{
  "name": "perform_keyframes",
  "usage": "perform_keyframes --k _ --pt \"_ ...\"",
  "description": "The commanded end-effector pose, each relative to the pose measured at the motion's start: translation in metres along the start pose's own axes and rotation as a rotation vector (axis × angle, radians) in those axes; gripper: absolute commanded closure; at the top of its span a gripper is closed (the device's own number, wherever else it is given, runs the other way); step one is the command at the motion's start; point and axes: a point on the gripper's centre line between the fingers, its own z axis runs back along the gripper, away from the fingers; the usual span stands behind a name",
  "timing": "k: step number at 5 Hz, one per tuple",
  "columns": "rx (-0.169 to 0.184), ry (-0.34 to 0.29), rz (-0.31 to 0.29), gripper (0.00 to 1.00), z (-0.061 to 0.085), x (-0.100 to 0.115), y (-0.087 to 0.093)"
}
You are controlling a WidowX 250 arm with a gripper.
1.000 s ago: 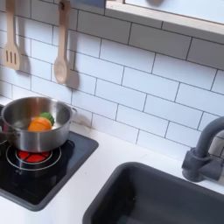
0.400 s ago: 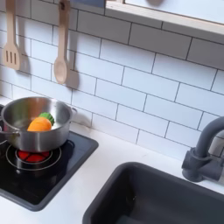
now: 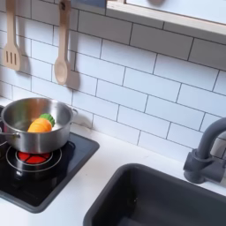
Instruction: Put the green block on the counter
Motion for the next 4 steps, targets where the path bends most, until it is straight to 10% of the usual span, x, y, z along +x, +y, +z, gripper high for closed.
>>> perform_keyframes --k 1,4 --pt "0.064 -0.018 -0.08 1.0 -0.012 0.009 0.016" --pt "0.097 -0.027 -0.076 1.0 -0.012 0.024 0.007"
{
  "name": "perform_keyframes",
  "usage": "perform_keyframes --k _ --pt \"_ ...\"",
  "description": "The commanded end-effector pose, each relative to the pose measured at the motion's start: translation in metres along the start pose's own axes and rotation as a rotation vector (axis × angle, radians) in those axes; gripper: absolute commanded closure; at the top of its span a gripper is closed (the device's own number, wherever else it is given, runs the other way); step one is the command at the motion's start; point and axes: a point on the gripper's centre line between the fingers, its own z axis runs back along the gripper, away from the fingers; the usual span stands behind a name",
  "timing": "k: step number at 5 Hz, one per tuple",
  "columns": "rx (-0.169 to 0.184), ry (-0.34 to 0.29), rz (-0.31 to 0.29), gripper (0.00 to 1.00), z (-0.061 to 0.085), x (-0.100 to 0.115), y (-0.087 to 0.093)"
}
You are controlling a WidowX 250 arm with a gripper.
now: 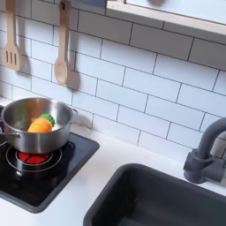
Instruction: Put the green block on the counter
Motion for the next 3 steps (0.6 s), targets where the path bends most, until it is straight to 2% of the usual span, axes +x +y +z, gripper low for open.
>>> perform_keyframes --k 1,2,3 --pt "0.011 -0.018 0.081 1.0 -0.005 0.033 0.017" --pt "0.02 -0.046 0.137 1.0 -0.009 0.056 0.028" --pt "0.047 -0.047 0.202 1.0 -0.018 0.072 0.045"
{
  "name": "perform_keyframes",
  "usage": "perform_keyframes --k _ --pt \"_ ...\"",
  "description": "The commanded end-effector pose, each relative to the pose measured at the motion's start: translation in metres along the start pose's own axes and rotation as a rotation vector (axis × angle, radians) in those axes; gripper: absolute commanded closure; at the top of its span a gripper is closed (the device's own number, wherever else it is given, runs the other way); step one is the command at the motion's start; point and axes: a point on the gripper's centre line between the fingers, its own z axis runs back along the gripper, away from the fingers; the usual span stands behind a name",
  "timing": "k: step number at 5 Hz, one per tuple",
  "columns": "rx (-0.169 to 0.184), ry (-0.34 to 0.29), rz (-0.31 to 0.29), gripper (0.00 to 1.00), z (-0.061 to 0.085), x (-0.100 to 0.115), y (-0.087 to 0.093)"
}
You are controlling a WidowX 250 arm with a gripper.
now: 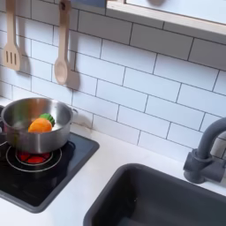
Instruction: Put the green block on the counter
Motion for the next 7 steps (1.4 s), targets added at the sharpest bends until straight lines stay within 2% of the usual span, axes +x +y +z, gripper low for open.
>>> perform_keyframes --k 1,2,3,5,7 --pt "0.05 -0.017 0.118 1.0 -0.01 0.032 0.025" --pt "0.074 -0.004 0.158 1.0 -0.019 0.043 0.035" --pt "0.083 0.0 0.188 1.0 -0.022 0.047 0.046" --pt "0.148 0.031 0.226 1.0 -0.036 0.051 0.067" --pt "0.152 0.059 0.216 1.0 -0.042 0.041 0.074"
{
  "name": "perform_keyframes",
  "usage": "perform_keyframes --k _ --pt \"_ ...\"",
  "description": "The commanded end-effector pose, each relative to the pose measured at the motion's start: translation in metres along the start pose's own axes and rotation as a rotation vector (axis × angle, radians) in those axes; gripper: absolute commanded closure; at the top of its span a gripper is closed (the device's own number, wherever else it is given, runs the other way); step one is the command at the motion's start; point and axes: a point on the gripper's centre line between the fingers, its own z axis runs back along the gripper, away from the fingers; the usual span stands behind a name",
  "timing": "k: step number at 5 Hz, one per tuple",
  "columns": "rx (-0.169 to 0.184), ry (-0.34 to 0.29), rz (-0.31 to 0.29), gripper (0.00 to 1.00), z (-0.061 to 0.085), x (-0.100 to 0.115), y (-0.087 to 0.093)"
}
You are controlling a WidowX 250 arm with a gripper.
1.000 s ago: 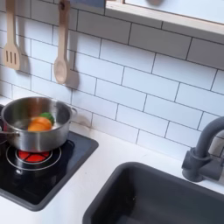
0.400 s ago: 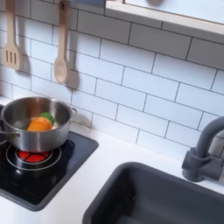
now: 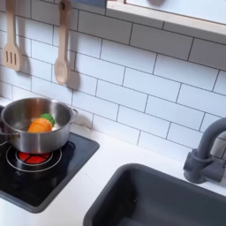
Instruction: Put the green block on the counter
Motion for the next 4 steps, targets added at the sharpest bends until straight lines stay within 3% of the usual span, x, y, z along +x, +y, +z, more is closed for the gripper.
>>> perform_keyframes --k 1,2,3,4 --pt "0.004 0.011 -0.006 1.0 -0.0063 -0.0066 0.0049" --pt "0.007 0.012 -0.003 1.0 -0.0066 -0.0085 0.005" --pt "0.002 -0.018 0.025 0.0 -0.0022 -0.0062 0.0039" --pt "0.001 -0.025 0.047 0.0 -0.0057 -0.0054 0.0082"
